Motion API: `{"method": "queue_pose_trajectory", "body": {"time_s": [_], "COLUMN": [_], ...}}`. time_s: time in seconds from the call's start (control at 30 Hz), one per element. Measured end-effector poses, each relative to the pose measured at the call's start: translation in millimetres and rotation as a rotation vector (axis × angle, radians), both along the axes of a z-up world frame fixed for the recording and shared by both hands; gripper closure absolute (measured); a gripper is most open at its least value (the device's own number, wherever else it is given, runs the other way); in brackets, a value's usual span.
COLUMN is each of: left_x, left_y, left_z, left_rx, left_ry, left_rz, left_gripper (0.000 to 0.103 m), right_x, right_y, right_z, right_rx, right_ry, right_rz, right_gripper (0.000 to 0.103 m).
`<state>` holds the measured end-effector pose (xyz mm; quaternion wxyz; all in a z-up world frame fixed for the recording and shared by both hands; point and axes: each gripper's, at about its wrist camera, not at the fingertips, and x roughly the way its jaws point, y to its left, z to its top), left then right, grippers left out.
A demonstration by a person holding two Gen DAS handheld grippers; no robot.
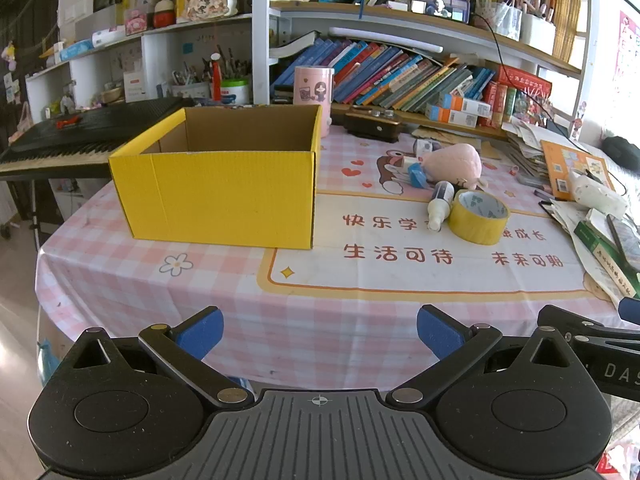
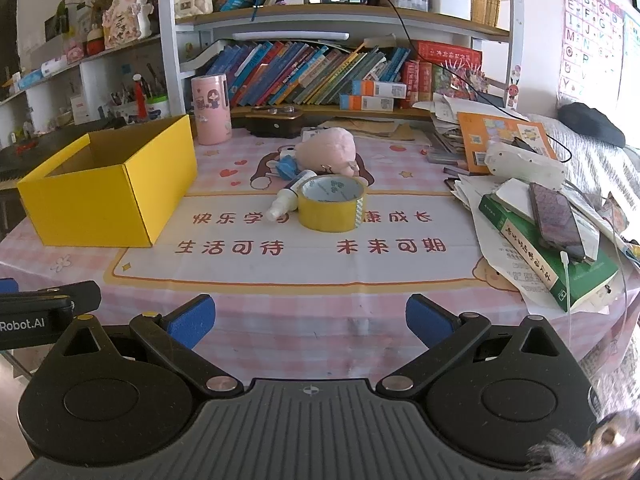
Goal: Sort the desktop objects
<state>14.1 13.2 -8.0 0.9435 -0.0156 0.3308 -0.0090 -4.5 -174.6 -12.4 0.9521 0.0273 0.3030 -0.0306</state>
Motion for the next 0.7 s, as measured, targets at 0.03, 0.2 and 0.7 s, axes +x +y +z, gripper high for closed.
{"method": "queue_pose_trajectory", "body": {"time_s": [0.03,0.2,0.7], "left_x": [0.0,0.2,-3.5], "left_y": [0.0,0.3,0.1], "left_z": [0.0,-0.2,0.7], "left_rx": [0.000,0.002,0.000], "left_ry": [0.000,0.000,-0.003], "left_rz": [0.000,0.000,-0.012], "left_gripper": [0.000,0.000,0.000], "right_x": [-0.2,-1.7,-4.5], "right_y": [0.0,1.4,-0.1], "right_z": [0.1,0.0,1.1], "right_rx": [-0.001,-0.006,-0.013], "right_ry": [-0.001,-0.006,-0.003], "right_rz": [0.001,0.005,-0.010], "right_gripper": [0.001,0.002,0.000]}}
